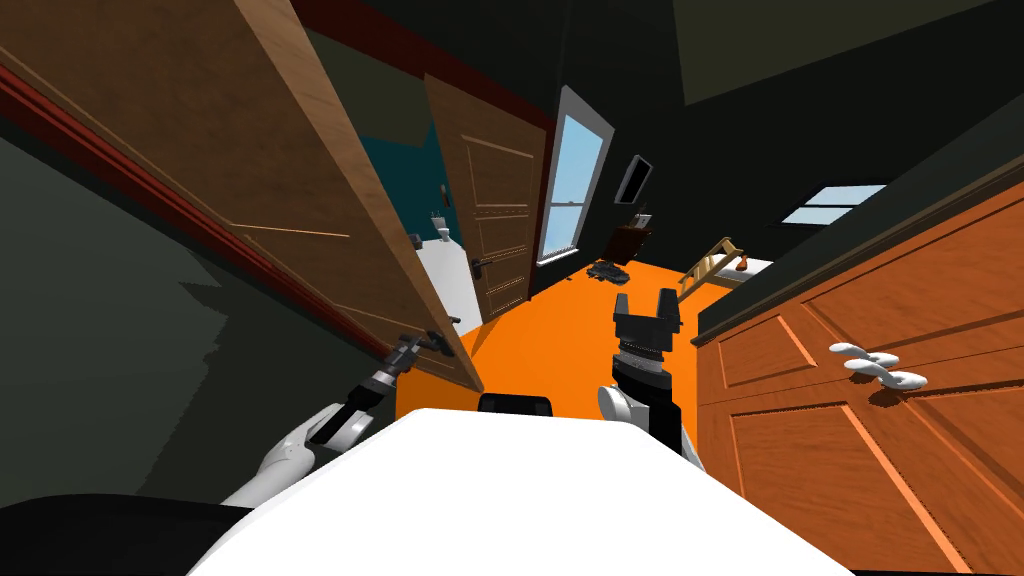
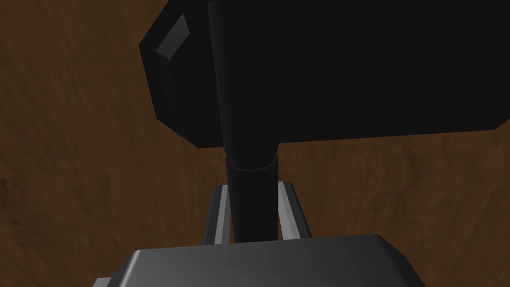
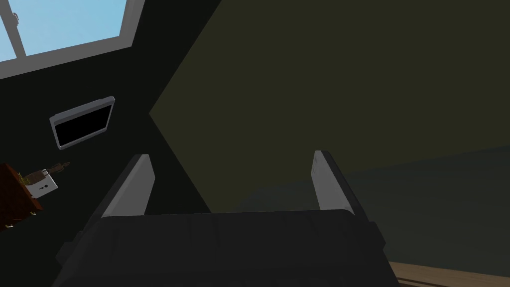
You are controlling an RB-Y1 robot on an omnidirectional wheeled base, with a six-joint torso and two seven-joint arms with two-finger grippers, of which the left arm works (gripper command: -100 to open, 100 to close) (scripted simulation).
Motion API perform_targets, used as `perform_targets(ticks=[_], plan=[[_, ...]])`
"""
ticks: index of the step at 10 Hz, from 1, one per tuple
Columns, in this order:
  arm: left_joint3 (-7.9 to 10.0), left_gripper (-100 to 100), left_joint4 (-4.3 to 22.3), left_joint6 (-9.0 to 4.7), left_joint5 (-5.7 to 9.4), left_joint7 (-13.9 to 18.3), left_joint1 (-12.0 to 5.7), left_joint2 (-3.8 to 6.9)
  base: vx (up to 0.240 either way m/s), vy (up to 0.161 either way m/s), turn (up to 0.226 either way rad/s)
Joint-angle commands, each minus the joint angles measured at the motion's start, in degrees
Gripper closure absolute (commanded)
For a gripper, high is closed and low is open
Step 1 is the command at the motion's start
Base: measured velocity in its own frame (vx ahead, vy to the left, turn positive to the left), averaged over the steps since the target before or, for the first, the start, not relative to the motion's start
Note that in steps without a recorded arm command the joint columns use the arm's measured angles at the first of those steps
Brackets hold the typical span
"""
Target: Pull the door open
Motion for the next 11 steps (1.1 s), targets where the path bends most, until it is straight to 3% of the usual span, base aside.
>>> perform_targets(ticks=[1,6,8,9,10,11], plan=[[-1.26,100,0.01,-2.8,-0.75,0.37,1.17,0.41,-0.05,0.033,0.003],[-3.19,100,0.24,-9.96,-2.18,1.58,4.62,2.67,-0.059,0.077,0.005],[-3.68,100,0.32,-11.83,-2.55,1.91,5.61,3.32,-0.041,0.023,-0.053],[-2.99,100,0.67,-11.15,-2.18,1.85,4.8,3.36,-0.004,0.004,-0.015],[-3.18,100,1.62,-12.87,-2.56,1.8,4.49,2.96,0.027,-0.083,-0.055],[-3.25,100,1.92,-13.43,-2.69,1.77,4.42,2.82,0.055,-0.127,-0.024]])
